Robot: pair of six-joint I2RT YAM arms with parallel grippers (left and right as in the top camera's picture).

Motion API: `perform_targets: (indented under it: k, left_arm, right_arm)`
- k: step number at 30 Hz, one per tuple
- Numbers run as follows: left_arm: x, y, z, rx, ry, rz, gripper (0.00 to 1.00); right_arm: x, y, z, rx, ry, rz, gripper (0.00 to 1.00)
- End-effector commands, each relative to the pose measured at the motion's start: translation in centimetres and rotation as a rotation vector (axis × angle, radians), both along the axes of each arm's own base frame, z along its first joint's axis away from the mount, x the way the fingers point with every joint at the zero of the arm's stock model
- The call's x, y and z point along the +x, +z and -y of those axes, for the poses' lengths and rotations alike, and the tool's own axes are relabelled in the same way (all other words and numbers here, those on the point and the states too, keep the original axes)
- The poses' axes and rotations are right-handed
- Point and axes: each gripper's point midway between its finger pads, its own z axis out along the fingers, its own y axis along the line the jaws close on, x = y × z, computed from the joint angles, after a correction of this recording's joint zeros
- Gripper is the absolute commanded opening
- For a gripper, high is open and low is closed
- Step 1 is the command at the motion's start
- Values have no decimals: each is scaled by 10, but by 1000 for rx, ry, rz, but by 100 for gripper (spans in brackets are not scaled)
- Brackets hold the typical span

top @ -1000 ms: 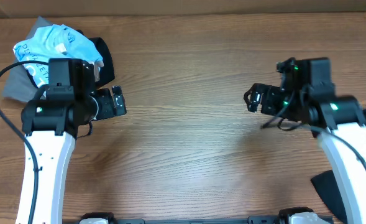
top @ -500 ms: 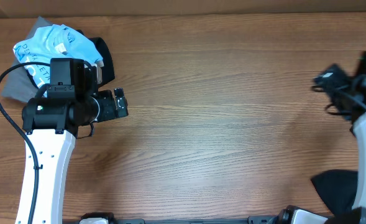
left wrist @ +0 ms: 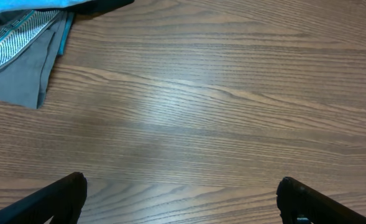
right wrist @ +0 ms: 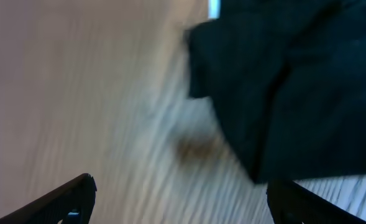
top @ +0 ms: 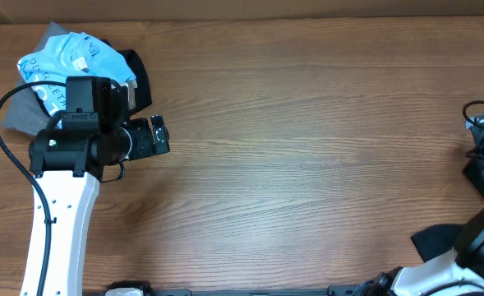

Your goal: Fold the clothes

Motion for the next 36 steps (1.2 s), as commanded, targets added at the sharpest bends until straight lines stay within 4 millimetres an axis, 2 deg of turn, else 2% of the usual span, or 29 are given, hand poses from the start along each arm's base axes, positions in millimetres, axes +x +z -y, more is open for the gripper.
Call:
perform_targets:
  k: [1,5,8,12,16,17,19,21,22,24,27,28,29,31,33,34,36]
  left_arm:
    - [4,13,0,-4,-16,42,100]
    - [4,13,0,-4,-16,42,100]
    - [5,13,0,-4,-16,43,100]
    - [7,14,0,-4,-17,53,100]
    - [7,14,0,-4,-17,56,100]
    - [7,14,0,-4,-17,56,100]
    - [8,15,0,-4,-17,58,100]
    - [8,15,0,-4,-17,61,100]
    - [9,15,0,-4,-17,61,100]
    - [9,15,0,-4,-17,61,100]
    - [9,15,-1,2,-16,61,100]
    - [9,15,-3,16,-10,62,100]
    - [10,17,-7,32,-1,68,100]
    - [10,22,-7,36,1,76,100]
    - [10,29,-8,38,1,83,100]
    - [8,39,-12,67,6,94,100]
    - [7,53,-25,131,44,107,100]
  right_arm:
    - [-6,-16,23,-55,-19,-61,90]
    - [-13,-32,29,-65,-21,-112,82]
    - [-18,-45,27,-43,-23,-148,74]
    - [-26,-62,23,-12,-22,-198,72]
    - [-39,-76,20,5,-31,-271,66]
    - [-40,-78,19,9,-31,-277,57]
    - [-38,-79,17,23,-24,-267,29]
    - [-30,-79,9,61,0,-230,11]
    - [-23,-79,0,100,24,-197,4]
    - [-7,-74,-18,164,77,-130,4]
    - [23,-55,-51,204,215,-37,4]
    - [37,-43,-69,206,285,0,4]
    - [58,-23,-99,200,399,58,4]
    - [80,3,-142,185,548,125,4]
    - [94,28,-191,159,673,163,4]
    - [102,48,-251,144,815,196,4]
    - [101,60,-314,149,953,216,4]
